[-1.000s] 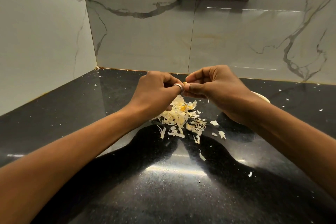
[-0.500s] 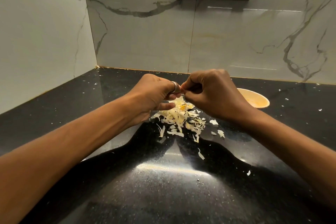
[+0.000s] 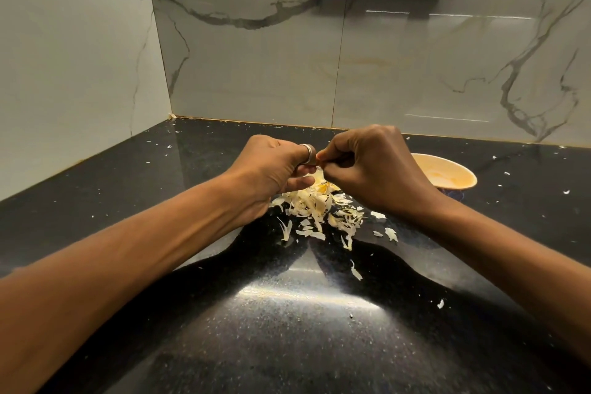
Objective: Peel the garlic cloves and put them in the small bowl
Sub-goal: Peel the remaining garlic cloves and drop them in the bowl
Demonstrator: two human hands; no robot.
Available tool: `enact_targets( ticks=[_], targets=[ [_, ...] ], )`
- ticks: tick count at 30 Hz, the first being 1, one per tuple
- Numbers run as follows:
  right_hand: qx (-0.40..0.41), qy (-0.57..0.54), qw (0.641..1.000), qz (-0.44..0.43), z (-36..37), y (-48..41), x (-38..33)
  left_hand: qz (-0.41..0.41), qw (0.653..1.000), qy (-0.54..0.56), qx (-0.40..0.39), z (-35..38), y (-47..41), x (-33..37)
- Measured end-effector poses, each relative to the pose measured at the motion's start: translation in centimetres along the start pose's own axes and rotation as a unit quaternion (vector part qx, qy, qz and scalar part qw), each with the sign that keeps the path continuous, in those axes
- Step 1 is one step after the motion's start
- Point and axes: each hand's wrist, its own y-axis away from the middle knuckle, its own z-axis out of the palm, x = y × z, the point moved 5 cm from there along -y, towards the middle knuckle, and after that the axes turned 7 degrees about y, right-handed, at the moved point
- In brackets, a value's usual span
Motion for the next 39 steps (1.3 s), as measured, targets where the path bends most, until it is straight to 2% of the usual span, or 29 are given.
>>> enact_targets(
  ticks=[7,11,15,18,24,33,39],
  targets=[
    [0.016,-0.014,1.0,0.014,-0.1,0.0,-0.2,0.003,1.0,0.015,0.002,0.3,0.2,-0.3],
    [-0.001,-0.106,0.989,0.108,-0.5,-0.4,0.9,0.012,1.0,0.019,-0.007,0.2,0.2,0.4],
    [-0.041,-0.335,0.913,0.231,-0.2,-0.1,1.4,0.02,1.0,-0.001,-0.016,0.2,0.4,1.1],
    [-0.037,-0.404,0.873,0.272,-0.1,0.0,1.5,0.024,1.0,-0.006,-0.02,0.3,0.6,1.3],
    [-0.035,-0.432,0.853,0.291,-0.2,0.1,1.6,0.029,0.999,-0.019,-0.023,0.3,0.7,1.4],
    [-0.04,-0.414,0.859,0.298,-0.3,0.1,1.9,0.037,0.997,-0.059,-0.02,0.1,0.5,1.5],
    [-0.011,-0.404,0.861,0.309,-1.3,-0.1,2.8,0.046,0.995,-0.087,0.017,-0.6,0.2,1.7]
  ],
)
